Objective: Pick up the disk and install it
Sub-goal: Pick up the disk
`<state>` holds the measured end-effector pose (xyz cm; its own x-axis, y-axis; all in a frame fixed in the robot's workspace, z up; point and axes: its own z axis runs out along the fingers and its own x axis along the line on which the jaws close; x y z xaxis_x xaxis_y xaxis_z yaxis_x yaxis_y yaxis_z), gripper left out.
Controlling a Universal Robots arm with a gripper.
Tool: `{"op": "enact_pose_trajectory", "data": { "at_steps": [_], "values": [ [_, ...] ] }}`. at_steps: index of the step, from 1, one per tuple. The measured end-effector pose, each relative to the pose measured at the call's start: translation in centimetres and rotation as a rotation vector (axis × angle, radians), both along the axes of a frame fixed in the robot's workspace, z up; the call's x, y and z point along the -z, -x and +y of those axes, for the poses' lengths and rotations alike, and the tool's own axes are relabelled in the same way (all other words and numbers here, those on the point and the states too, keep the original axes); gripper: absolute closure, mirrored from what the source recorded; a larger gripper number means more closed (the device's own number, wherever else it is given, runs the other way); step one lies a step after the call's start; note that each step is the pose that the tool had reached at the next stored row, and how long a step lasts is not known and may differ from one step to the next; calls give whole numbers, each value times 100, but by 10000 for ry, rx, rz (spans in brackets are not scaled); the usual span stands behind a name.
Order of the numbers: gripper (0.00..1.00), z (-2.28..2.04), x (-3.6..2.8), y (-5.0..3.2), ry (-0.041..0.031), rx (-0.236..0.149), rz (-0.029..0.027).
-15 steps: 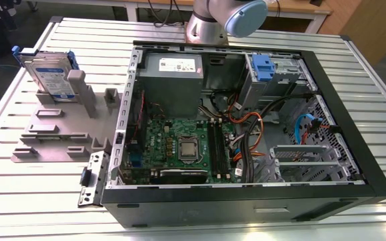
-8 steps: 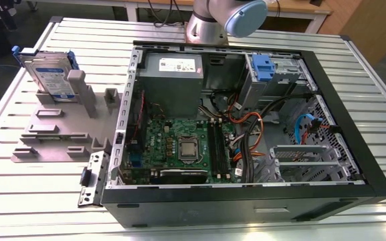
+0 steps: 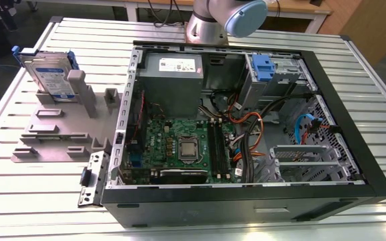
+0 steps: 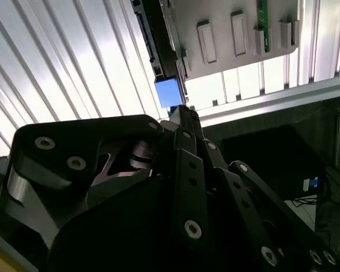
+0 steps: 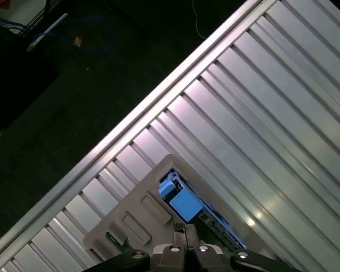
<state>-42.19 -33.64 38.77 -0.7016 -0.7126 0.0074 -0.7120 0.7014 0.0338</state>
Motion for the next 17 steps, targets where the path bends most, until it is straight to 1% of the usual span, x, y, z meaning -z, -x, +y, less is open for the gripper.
{"op": "enact_pose_trajectory", "data": {
  "at_steps": [10, 17],
  "values": [
    [89, 0, 0, 0, 1, -1108, -4],
    [89, -6, 0, 0, 2, -1601, -25]
  ]
}}
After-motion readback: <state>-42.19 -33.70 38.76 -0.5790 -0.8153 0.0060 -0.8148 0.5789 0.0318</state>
